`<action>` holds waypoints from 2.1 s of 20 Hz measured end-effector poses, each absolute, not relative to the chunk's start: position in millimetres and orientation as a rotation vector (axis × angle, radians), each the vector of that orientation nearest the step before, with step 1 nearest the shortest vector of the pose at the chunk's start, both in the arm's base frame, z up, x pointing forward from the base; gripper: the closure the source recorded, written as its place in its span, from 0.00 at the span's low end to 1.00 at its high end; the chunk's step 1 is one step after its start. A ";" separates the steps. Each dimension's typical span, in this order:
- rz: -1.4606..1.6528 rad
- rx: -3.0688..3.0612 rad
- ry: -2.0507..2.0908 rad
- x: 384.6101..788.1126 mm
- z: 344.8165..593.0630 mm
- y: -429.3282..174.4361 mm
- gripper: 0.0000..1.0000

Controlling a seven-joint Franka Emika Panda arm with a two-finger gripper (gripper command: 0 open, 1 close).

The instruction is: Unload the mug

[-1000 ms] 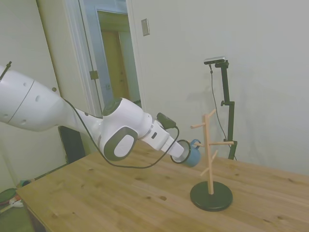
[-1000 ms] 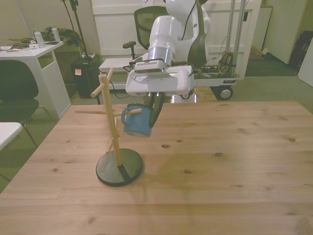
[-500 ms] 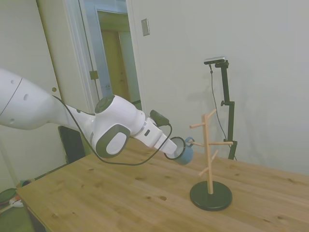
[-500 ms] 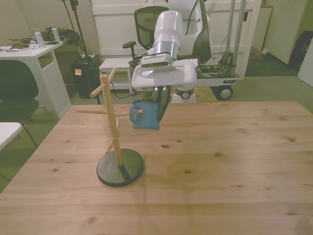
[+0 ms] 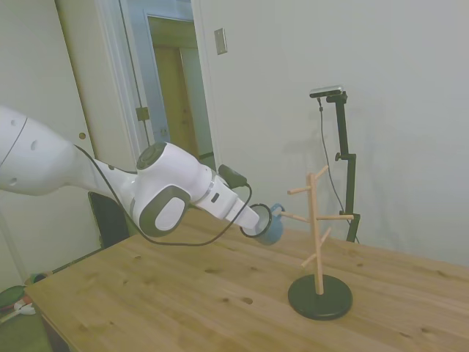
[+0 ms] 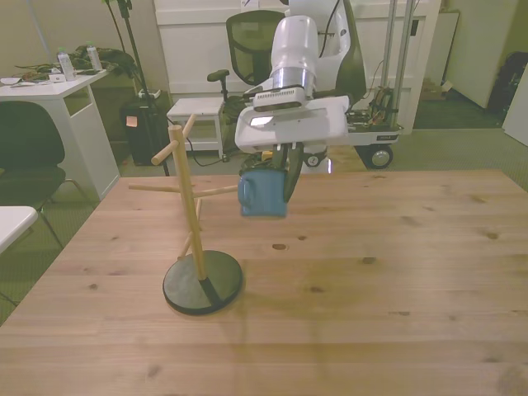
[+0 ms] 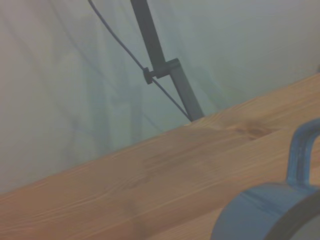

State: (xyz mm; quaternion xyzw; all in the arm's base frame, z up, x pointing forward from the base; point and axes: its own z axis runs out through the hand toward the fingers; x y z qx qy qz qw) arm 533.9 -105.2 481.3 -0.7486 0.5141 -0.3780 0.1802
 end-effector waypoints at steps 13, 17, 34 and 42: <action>-0.664 -2.430 1.376 548.9 472.4 28.8 1.00; -0.457 -2.549 1.401 567.7 479.2 23.3 1.00; -0.240 -2.724 1.308 644.0 424.7 62.9 1.00; -0.200 -2.772 1.306 637.4 397.4 79.4 1.00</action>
